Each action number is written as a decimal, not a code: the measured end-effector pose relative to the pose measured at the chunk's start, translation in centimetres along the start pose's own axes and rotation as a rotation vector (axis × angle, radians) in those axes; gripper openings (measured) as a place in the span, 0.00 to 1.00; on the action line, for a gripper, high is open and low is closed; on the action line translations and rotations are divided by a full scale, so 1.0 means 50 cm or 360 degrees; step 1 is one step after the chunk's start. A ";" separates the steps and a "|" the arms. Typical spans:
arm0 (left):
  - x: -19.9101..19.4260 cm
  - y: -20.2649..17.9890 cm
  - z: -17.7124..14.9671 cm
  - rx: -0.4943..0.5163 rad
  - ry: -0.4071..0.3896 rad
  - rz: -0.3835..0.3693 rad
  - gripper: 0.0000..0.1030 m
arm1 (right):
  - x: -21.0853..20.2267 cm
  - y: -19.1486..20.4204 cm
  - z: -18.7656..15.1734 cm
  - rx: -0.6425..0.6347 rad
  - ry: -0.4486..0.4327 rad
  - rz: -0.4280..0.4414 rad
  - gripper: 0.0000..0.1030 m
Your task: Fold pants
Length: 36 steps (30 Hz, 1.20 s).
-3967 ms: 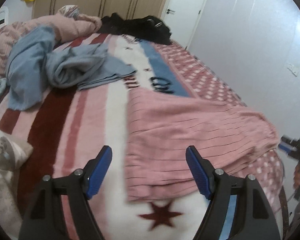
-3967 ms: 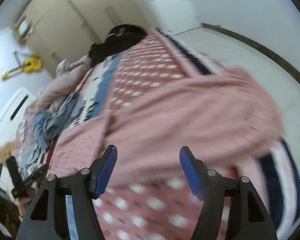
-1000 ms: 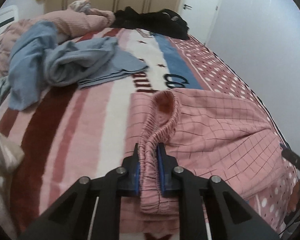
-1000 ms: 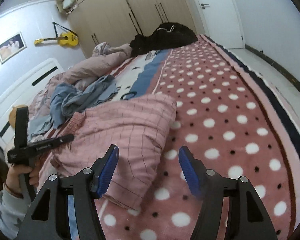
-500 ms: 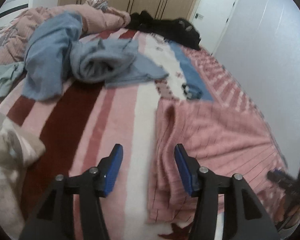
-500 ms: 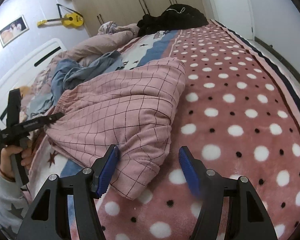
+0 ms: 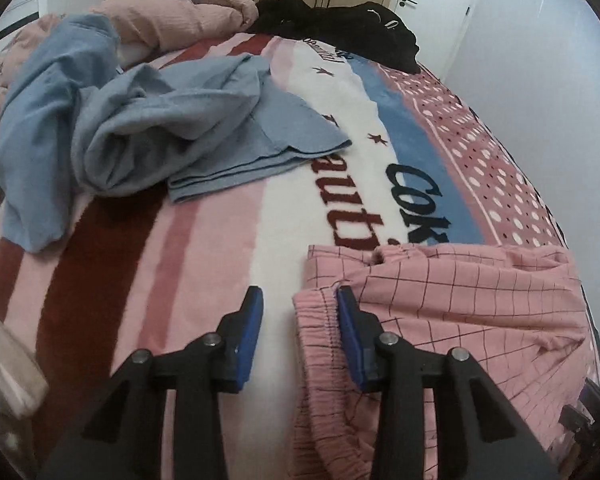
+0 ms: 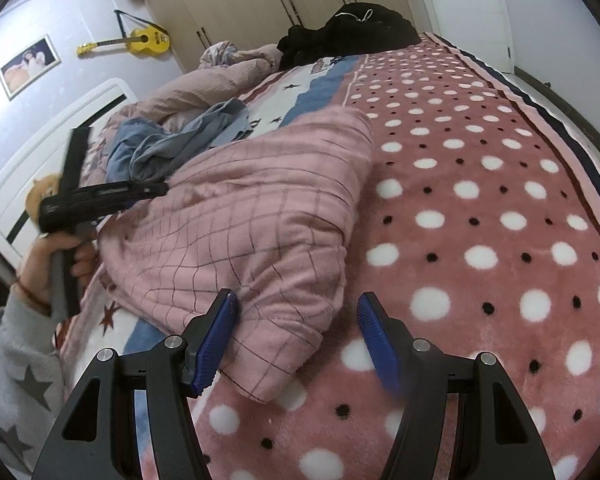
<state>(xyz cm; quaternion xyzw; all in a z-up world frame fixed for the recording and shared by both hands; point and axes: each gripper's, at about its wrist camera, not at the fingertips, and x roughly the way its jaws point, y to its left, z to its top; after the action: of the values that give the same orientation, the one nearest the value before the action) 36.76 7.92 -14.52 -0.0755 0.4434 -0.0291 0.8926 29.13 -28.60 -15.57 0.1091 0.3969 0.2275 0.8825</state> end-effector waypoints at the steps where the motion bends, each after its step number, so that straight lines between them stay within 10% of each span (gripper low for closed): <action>1: -0.009 -0.002 -0.002 0.0016 -0.0016 0.0017 0.39 | 0.000 0.000 -0.004 -0.0017 0.0010 -0.0008 0.57; 6: -0.092 -0.009 -0.017 0.0052 -0.0096 -0.0125 0.59 | -0.025 0.007 0.004 -0.0062 -0.0003 -0.0009 0.57; 16: -0.101 -0.011 -0.112 0.0188 0.0031 -0.0118 0.60 | 0.005 0.015 0.120 -0.0020 -0.0119 -0.0066 0.47; 28: -0.095 0.021 -0.160 0.0131 0.0088 -0.0233 0.64 | 0.019 0.002 0.019 -0.0099 0.0093 -0.0151 0.48; 36: -0.105 0.042 -0.118 0.0042 0.0085 -0.0407 0.72 | -0.016 -0.013 0.057 -0.0004 -0.0010 -0.0083 0.48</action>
<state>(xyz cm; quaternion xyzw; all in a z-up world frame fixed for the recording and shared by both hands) 28.85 9.95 -14.21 -0.1189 0.4535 -0.1504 0.8704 30.99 -29.58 -13.42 0.0983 0.3965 0.2044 0.8896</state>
